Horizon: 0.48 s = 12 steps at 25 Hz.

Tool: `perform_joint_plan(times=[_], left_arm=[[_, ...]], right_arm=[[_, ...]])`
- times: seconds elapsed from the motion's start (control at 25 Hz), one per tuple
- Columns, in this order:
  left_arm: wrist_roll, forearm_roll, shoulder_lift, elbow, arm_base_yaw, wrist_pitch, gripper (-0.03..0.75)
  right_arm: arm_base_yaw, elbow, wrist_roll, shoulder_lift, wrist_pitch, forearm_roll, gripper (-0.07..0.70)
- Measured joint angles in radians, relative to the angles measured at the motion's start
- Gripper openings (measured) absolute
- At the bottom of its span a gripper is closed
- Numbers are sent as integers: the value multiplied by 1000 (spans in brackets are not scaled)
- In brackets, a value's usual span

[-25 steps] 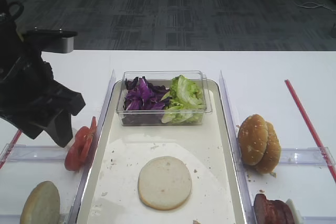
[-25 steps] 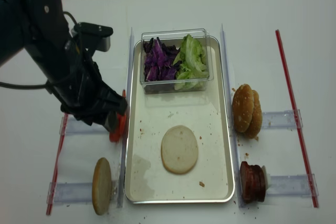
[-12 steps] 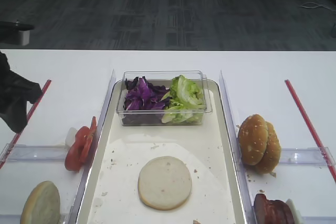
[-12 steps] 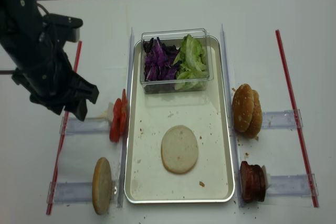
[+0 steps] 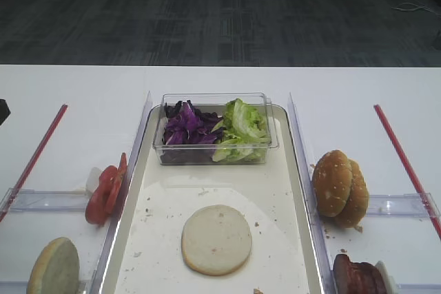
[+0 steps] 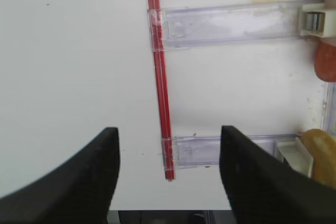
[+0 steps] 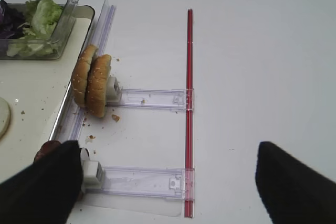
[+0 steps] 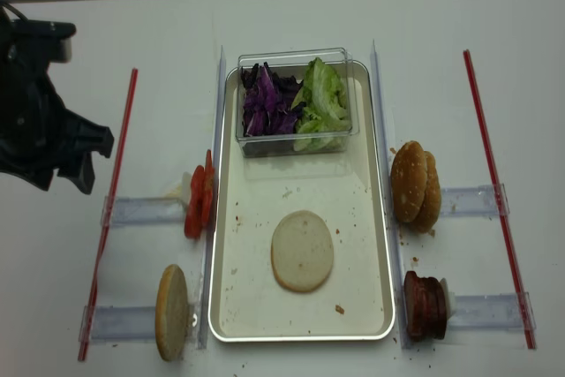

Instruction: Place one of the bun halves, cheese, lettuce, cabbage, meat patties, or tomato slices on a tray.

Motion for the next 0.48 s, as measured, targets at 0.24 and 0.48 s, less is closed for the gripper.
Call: perform_joint_plan(times=[0.24, 0.48], left_arm=[[9, -14, -10, 0, 6, 0, 423], [17, -29, -102, 93, 6, 2, 423]], right_arm=[[0, 0, 0, 0, 0, 0, 657], [0, 0, 0, 0, 0, 0, 657]])
